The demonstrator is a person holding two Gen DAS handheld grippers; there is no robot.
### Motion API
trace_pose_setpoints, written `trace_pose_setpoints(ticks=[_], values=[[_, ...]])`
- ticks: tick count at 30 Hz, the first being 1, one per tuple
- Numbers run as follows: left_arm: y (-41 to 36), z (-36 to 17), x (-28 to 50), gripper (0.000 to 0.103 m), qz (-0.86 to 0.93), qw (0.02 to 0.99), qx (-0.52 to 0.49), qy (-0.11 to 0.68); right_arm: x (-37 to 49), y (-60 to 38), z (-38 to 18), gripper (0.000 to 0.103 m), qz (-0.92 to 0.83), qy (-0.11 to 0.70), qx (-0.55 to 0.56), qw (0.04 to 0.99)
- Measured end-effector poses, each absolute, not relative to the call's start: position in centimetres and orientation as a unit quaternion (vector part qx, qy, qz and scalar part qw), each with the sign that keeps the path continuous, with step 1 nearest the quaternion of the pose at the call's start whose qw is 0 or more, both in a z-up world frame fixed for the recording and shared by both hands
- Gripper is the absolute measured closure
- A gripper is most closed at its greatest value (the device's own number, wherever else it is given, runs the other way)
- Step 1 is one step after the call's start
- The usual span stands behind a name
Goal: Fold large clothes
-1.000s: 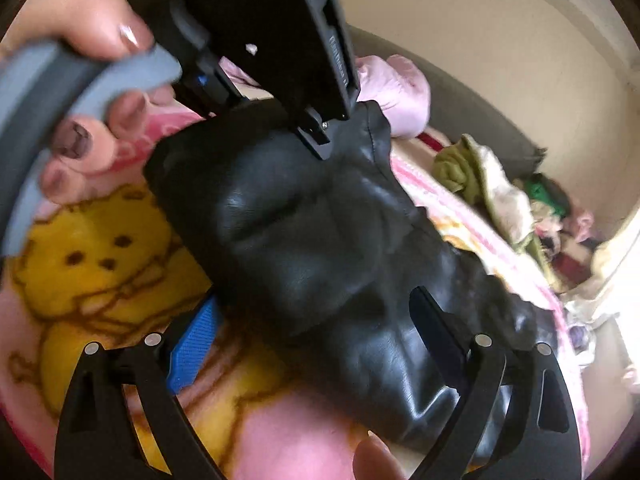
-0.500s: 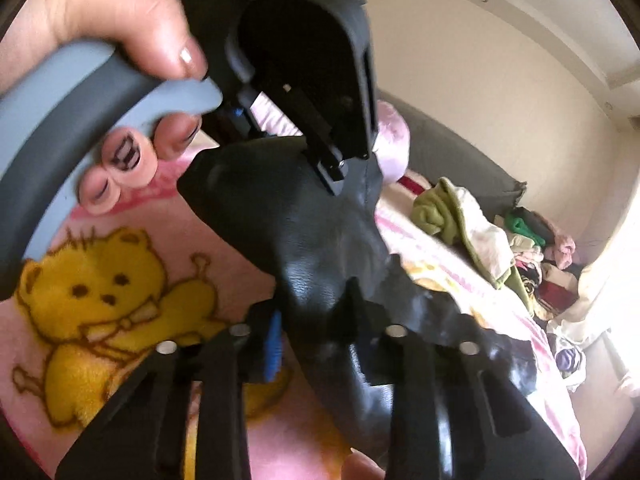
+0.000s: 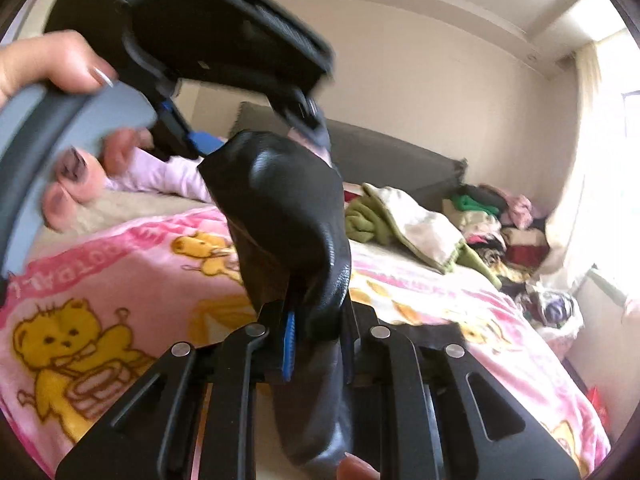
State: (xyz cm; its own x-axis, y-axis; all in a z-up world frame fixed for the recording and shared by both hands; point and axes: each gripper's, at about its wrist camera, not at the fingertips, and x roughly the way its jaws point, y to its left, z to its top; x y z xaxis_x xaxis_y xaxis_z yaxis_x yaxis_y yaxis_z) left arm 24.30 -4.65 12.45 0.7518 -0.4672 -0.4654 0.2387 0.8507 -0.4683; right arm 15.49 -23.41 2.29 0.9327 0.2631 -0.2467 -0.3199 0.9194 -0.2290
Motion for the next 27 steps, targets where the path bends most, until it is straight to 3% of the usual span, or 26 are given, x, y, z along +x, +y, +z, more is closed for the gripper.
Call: trace_pose_setpoints(ticks=[7, 14, 21, 22, 24, 26, 27], values=[[-5.7, 11.4, 23.8, 0.031, -0.163, 0.927, -0.193, 0.277, 15.5, -30.2, 1.7, 0.087, 0.099, 0.114, -0.059, 0.987], [-10.0, 4.0, 25.7, 0.031, -0.166, 0.901, -0.175, 0.362, 17.7, -38.1, -0.3, 0.087, 0.060, 0.159, 0.059, 0.984], [-14.6, -3.5, 27.5, 0.028, -0.184, 0.860, -0.179, 0.442, 20.6, -46.0, -5.7, 0.086, 0.098, 0.279, 0.242, 0.924], [-14.6, -4.0, 27.5, 0.027, -0.187, 0.859, -0.187, 0.438, 20.9, -46.6, -6.6, 0.084, 0.111, 0.297, 0.263, 0.911], [-14.2, -4.7, 27.7, 0.016, -0.187, 0.855, -0.202, 0.440, 21.3, -47.4, -7.7, 0.082, 0.141, 0.327, 0.288, 0.889], [-14.1, -4.9, 27.7, 0.015, -0.187, 0.856, -0.198, 0.440, 21.3, -48.4, -7.7, 0.080, 0.167, 0.344, 0.313, 0.869], [-14.1, -4.7, 27.7, 0.015, -0.188, 0.858, -0.194, 0.437, 21.2, -49.1, -7.3, 0.064, 0.166, 0.351, 0.324, 0.863]])
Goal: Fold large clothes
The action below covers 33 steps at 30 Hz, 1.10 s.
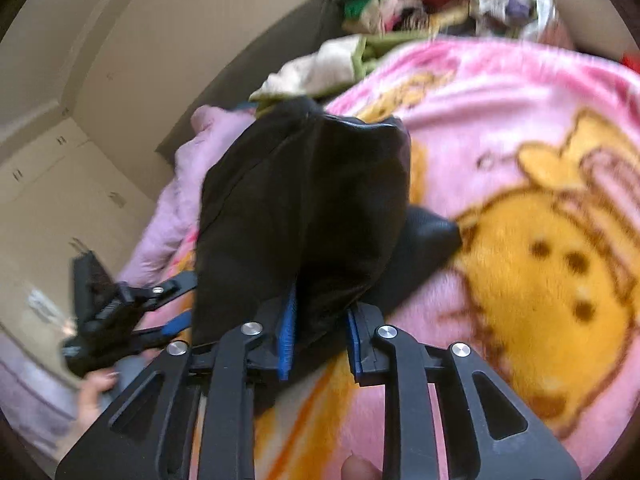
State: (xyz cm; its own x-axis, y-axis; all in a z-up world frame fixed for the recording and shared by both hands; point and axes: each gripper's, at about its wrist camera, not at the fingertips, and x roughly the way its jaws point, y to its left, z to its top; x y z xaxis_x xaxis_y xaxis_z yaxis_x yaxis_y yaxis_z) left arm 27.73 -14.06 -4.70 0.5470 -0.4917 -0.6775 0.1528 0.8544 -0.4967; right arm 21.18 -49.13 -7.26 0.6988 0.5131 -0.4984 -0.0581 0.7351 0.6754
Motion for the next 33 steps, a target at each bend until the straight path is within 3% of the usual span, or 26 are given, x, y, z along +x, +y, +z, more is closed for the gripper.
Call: trace_pose_setpoints(ticks=[1, 2, 5, 7, 10, 17, 18, 19, 21, 22, 28, 32, 33], values=[[-14.0, -4.6, 27.7, 0.015, -0.187, 0.860, -0.189, 0.436, 20.7, -50.0, -6.4, 0.029, 0.149, 0.339, 0.328, 0.869], [-14.0, -4.4, 27.6, 0.015, -0.186, 0.862, -0.183, 0.434, 20.3, -50.9, -5.3, 0.020, 0.137, 0.317, 0.332, 0.878], [-14.3, -4.2, 27.5, 0.015, -0.189, 0.864, -0.174, 0.432, 20.4, -52.9, -1.0, 0.019, 0.113, 0.269, 0.314, 0.904], [-14.4, -4.3, 27.4, 0.015, -0.191, 0.864, -0.173, 0.432, 22.4, -52.9, 1.6, 0.018, 0.114, 0.279, 0.264, 0.916], [-14.5, -4.2, 27.2, 0.015, -0.196, 0.862, -0.171, 0.435, 27.9, -51.6, 2.5, 0.016, 0.140, 0.356, 0.202, 0.901], [-14.6, -4.4, 27.3, 0.015, -0.204, 0.860, -0.168, 0.437, 36.8, -48.2, -1.3, 0.017, 0.142, 0.496, 0.162, 0.841], [-14.5, -4.4, 27.4, 0.014, -0.205, 0.859, -0.168, 0.437, 36.9, -48.2, -1.8, 0.023, 0.148, 0.506, 0.156, 0.835], [-14.5, -4.5, 27.5, 0.012, -0.205, 0.859, -0.167, 0.439, 36.8, -47.8, -2.5, 0.046, 0.156, 0.512, 0.156, 0.830], [-14.4, -4.4, 27.5, 0.011, -0.205, 0.859, -0.162, 0.441, 36.7, -47.1, -2.4, 0.073, 0.169, 0.503, 0.151, 0.834], [-14.3, -4.3, 27.5, 0.011, -0.204, 0.860, -0.161, 0.440, 36.3, -46.2, -1.7, 0.080, 0.173, 0.489, 0.128, 0.845], [-13.5, -3.7, 27.7, 0.011, -0.206, 0.860, -0.172, 0.433, 34.4, -44.3, 2.5, 0.086, 0.238, 0.384, 0.098, 0.887], [-14.4, -4.8, 27.6, 0.010, -0.216, 0.852, -0.165, 0.447, 37.0, -46.6, -3.3, 0.085, 0.190, 0.469, 0.109, 0.855], [-14.5, -5.1, 27.6, 0.010, -0.222, 0.848, -0.171, 0.449, 37.5, -47.1, -4.3, 0.079, 0.185, 0.481, 0.116, 0.849]])
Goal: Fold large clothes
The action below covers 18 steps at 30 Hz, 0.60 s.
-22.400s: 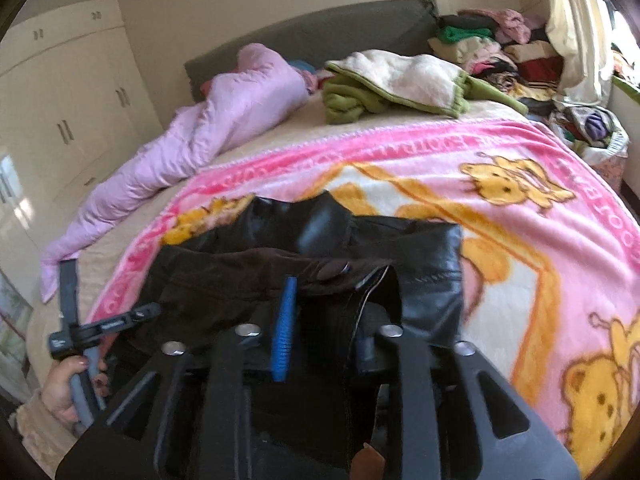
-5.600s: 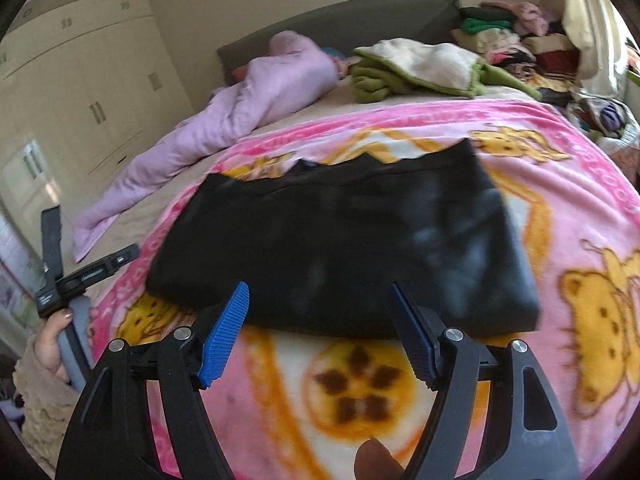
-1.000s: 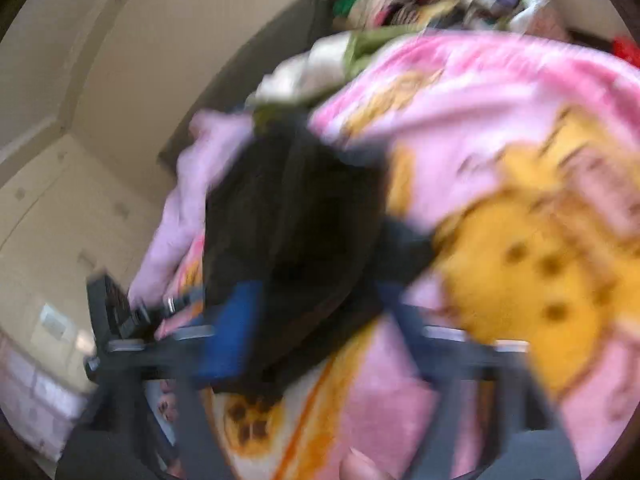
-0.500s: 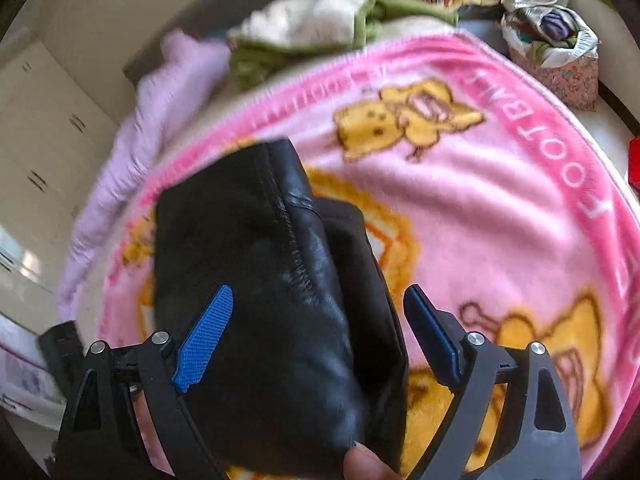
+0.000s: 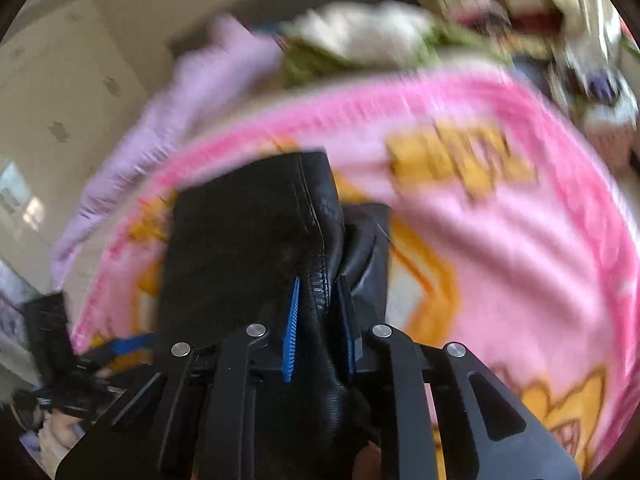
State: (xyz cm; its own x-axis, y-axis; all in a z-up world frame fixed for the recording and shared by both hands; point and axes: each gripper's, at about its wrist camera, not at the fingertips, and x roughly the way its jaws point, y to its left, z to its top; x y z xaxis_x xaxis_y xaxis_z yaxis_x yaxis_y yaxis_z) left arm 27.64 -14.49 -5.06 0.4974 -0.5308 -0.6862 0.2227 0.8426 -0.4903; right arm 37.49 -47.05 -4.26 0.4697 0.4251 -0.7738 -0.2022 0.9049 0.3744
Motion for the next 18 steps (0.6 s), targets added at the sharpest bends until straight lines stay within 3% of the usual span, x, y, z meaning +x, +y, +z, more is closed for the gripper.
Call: trace_pose_setpoints(ticks=[3, 6, 18], values=[[-14.7, -5.4, 27.7, 0.008, -0.225, 0.845, -0.177, 0.452, 37.3, -48.8, -5.8, 0.052, 0.175, 0.488, 0.136, 0.844], [-14.4, -5.5, 27.8, 0.008, -0.229, 0.841, -0.185, 0.455, 37.9, -50.4, -7.0, 0.040, 0.200, 0.504, 0.195, 0.817], [-13.5, -5.2, 28.3, 0.008, -0.231, 0.838, -0.185, 0.459, 37.8, -49.0, -10.7, 0.042, 0.253, 0.558, 0.275, 0.741]])
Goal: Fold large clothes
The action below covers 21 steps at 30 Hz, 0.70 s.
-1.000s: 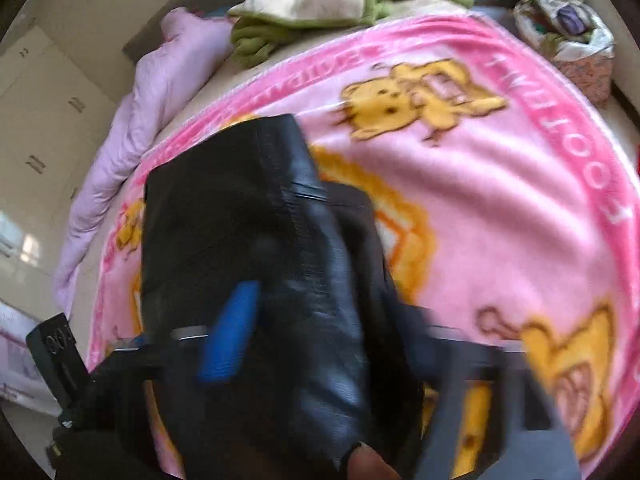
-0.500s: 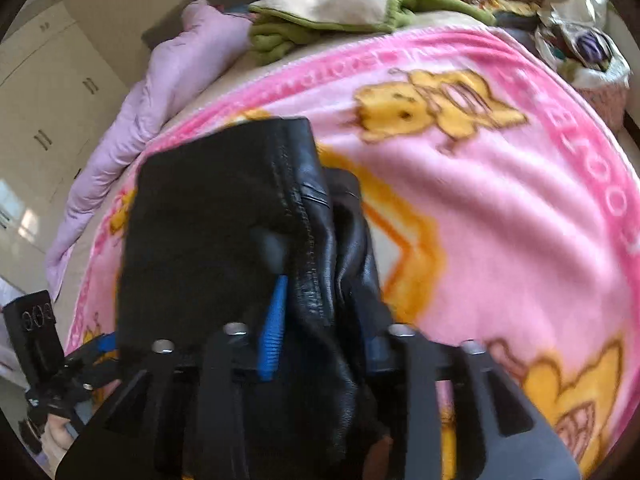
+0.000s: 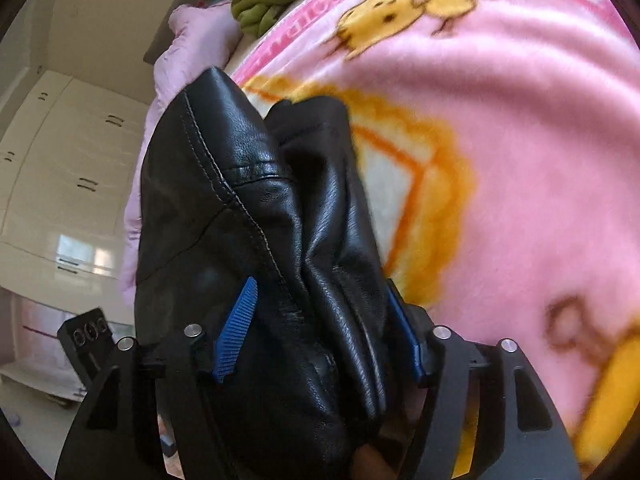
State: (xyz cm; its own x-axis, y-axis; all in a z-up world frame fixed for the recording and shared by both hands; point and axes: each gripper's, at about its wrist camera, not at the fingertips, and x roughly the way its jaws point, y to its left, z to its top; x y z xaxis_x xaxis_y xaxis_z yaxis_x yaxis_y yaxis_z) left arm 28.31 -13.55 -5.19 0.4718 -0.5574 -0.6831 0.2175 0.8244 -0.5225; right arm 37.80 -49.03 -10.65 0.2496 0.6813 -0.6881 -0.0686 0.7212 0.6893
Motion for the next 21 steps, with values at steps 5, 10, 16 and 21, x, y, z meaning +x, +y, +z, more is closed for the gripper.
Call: trace_pose_setpoints(ticks=[5, 10, 16, 21], values=[[-11.7, -4.4, 28.3, 0.008, -0.207, 0.851, -0.173, 0.451, 35.8, -45.3, -9.5, 0.042, 0.245, 0.550, 0.253, 0.757], [-9.9, -3.8, 28.0, 0.008, -0.186, 0.858, -0.168, 0.449, 34.6, -42.4, -9.7, 0.042, 0.246, 0.541, 0.279, 0.754], [-9.3, -2.6, 27.7, 0.009, -0.166, 0.871, -0.121, 0.447, 32.4, -37.7, -8.7, 0.042, 0.257, 0.526, 0.276, 0.763], [-8.1, -3.1, 27.1, 0.009, -0.164, 0.870, -0.120, 0.449, 31.6, -36.3, -7.3, 0.039, 0.217, 0.507, 0.232, 0.801]])
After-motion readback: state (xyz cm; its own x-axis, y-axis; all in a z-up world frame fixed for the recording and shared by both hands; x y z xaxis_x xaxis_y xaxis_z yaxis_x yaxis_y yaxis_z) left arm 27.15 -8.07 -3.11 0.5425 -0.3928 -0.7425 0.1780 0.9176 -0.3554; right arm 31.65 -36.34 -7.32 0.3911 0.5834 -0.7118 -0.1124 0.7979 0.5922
